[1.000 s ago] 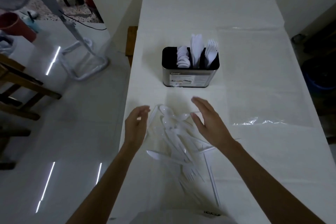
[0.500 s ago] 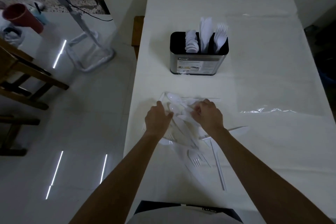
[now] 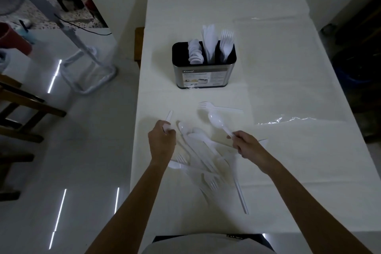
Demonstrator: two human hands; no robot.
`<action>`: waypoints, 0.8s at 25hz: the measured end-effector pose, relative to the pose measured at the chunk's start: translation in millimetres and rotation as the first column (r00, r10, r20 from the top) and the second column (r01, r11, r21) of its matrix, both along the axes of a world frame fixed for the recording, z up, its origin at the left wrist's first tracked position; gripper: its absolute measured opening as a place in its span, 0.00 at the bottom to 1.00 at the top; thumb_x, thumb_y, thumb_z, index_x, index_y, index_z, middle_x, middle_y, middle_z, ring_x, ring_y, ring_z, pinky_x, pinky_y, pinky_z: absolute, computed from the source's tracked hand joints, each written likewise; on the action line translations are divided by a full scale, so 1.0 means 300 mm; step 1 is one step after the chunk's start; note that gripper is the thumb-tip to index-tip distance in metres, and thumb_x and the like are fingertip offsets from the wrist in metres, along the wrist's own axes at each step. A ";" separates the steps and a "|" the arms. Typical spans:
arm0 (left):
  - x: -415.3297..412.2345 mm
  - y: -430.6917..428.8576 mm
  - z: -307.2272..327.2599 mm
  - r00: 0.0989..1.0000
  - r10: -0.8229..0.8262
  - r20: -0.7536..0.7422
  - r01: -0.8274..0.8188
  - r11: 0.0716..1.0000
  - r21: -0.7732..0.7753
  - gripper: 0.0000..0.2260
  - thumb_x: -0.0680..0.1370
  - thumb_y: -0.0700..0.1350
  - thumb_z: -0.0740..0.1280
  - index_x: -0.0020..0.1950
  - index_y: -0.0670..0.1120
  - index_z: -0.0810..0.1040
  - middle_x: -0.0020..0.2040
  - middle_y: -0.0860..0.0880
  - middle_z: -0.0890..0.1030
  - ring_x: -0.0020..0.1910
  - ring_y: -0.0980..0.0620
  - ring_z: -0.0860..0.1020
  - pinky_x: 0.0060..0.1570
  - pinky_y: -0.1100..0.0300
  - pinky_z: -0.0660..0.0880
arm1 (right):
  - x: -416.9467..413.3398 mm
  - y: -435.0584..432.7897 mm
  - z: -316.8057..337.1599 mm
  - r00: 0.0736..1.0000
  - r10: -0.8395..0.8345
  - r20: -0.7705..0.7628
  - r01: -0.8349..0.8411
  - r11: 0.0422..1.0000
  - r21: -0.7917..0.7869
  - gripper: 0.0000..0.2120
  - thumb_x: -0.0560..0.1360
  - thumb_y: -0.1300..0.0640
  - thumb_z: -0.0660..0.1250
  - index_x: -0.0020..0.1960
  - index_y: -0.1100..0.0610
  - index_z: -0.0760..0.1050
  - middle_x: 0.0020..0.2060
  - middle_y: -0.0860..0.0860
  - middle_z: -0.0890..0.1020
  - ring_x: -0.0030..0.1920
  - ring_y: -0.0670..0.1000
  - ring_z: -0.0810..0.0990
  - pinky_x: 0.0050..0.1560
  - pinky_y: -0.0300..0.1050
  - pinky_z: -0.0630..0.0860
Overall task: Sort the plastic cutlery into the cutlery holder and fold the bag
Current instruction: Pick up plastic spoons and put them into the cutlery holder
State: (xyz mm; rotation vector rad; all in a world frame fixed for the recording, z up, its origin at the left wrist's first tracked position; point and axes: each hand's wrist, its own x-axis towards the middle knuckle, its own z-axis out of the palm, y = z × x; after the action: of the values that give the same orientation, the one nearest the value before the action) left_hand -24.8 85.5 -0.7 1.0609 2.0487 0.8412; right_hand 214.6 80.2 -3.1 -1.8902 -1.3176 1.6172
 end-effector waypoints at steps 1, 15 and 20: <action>0.007 -0.005 0.014 1.000 0.027 0.003 -0.027 0.995 0.092 0.04 0.76 0.37 0.62 0.44 0.42 0.75 0.35 0.48 0.79 0.32 0.48 0.79 0.31 0.62 0.77 | 0.007 -0.023 0.011 0.997 -0.042 -0.063 0.042 0.999 0.002 0.09 0.81 0.58 0.57 0.52 0.57 0.76 0.31 0.48 0.69 0.30 0.45 0.66 0.28 0.32 0.63; 0.128 -0.011 0.123 0.879 -0.323 0.350 0.273 0.944 0.185 0.15 0.74 0.36 0.69 0.56 0.51 0.76 0.52 0.50 0.79 0.28 0.58 0.79 0.30 0.67 0.75 | -0.141 -0.177 0.139 0.864 -0.115 -0.490 0.089 0.993 -0.076 0.11 0.82 0.58 0.53 0.51 0.60 0.72 0.33 0.51 0.75 0.27 0.45 0.69 0.31 0.37 0.67; 0.094 -0.029 0.126 0.858 -0.402 0.320 0.364 0.915 0.173 0.21 0.72 0.35 0.71 0.61 0.52 0.74 0.44 0.43 0.78 0.28 0.55 0.78 0.30 0.67 0.75 | -0.161 -0.190 0.141 0.893 -0.035 -0.450 -0.011 0.995 -0.099 0.18 0.82 0.49 0.51 0.56 0.60 0.72 0.28 0.48 0.64 0.24 0.45 0.61 0.26 0.37 0.59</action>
State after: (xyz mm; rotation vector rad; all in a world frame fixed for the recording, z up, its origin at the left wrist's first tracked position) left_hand 3.5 76.9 36.9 1.2274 1.4437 0.8622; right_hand 166.2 23.1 39.3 -1.4353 -1.0393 1.9916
